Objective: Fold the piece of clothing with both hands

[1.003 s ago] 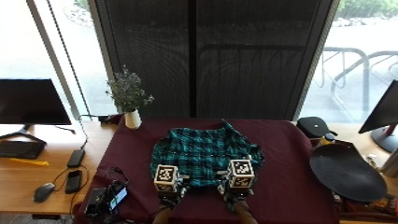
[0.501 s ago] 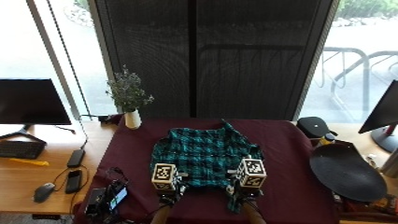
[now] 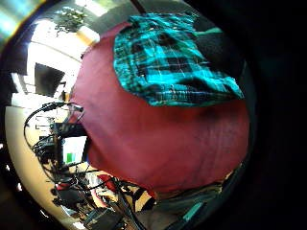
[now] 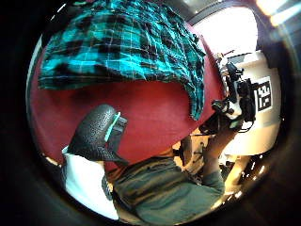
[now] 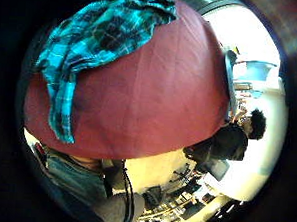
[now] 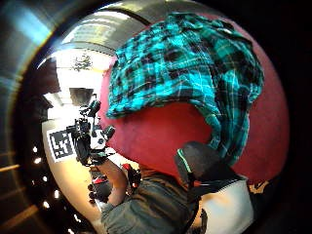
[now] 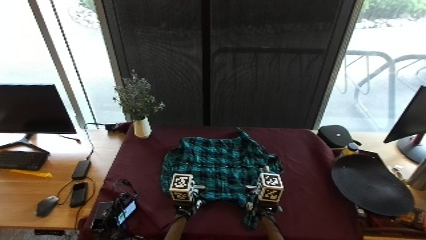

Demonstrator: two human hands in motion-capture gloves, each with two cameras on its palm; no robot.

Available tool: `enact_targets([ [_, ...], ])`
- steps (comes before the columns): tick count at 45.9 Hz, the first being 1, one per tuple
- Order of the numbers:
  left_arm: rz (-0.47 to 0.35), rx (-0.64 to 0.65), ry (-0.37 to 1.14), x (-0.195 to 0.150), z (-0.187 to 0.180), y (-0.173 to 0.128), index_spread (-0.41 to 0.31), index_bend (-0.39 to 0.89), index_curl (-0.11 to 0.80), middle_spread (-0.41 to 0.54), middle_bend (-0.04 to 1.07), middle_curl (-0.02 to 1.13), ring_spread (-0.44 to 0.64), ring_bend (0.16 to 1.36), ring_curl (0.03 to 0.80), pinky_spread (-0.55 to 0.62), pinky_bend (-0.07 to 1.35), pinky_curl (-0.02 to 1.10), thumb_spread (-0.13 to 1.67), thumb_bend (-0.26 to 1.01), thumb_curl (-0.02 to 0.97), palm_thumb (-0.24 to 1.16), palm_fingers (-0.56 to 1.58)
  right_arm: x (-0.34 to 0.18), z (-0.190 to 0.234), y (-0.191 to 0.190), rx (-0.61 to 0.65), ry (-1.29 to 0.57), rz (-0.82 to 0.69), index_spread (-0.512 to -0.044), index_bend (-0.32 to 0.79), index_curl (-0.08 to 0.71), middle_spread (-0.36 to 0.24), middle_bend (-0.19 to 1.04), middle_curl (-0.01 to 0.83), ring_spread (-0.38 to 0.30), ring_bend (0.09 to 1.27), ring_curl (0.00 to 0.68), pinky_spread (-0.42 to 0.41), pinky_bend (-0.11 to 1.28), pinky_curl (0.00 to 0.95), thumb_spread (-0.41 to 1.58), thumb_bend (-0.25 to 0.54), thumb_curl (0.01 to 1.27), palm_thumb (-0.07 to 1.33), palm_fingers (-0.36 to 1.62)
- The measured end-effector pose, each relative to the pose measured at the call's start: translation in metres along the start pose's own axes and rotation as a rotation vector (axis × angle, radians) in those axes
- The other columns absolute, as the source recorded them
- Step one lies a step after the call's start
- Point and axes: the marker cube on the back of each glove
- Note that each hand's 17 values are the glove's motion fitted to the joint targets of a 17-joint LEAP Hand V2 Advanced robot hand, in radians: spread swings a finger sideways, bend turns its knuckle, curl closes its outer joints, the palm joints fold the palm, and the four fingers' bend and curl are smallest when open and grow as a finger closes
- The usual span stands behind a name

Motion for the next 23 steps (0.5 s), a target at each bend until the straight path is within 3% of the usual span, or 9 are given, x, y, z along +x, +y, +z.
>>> enact_targets([
  [8,0.008,-0.094,-0.002,-0.004,0.027,-0.010,-0.086,0.10,0.266,-0.055,0.20,0.42,0.06,0.53,0.352,0.22,0.37,0.36,1.06,-0.03,0.319,0.44,0.47,0.009,0.028,-0.015,-0.101,-0.015,0.021,-0.295,0.15,0.282,0.073,0.15,0.283,0.180,0.21,0.242,0.216,0.63,0.371,1.04,-0.018,0.35,0.65,0.02],
  [14,-0.023,-0.168,-0.094,0.000,0.001,0.009,-0.075,0.11,0.261,-0.041,0.19,0.42,0.08,0.54,0.355,0.22,0.40,0.37,1.06,-0.03,0.321,0.43,0.44,-0.001,0.017,-0.009,-0.013,-0.022,-0.014,-0.295,0.16,0.289,0.082,0.16,0.277,0.182,0.21,0.246,0.199,0.65,0.370,1.02,-0.021,0.35,0.67,0.01],
  [23,0.015,-0.229,-0.050,-0.003,0.018,0.003,-0.076,0.15,0.278,-0.016,0.17,0.41,0.09,0.54,0.353,0.22,0.42,0.39,1.09,-0.02,0.315,0.41,0.43,-0.007,0.020,-0.015,0.060,-0.055,-0.044,-0.292,0.17,0.300,0.063,0.18,0.279,0.160,0.22,0.250,0.126,0.66,0.363,1.01,0.003,0.37,0.75,0.10],
])
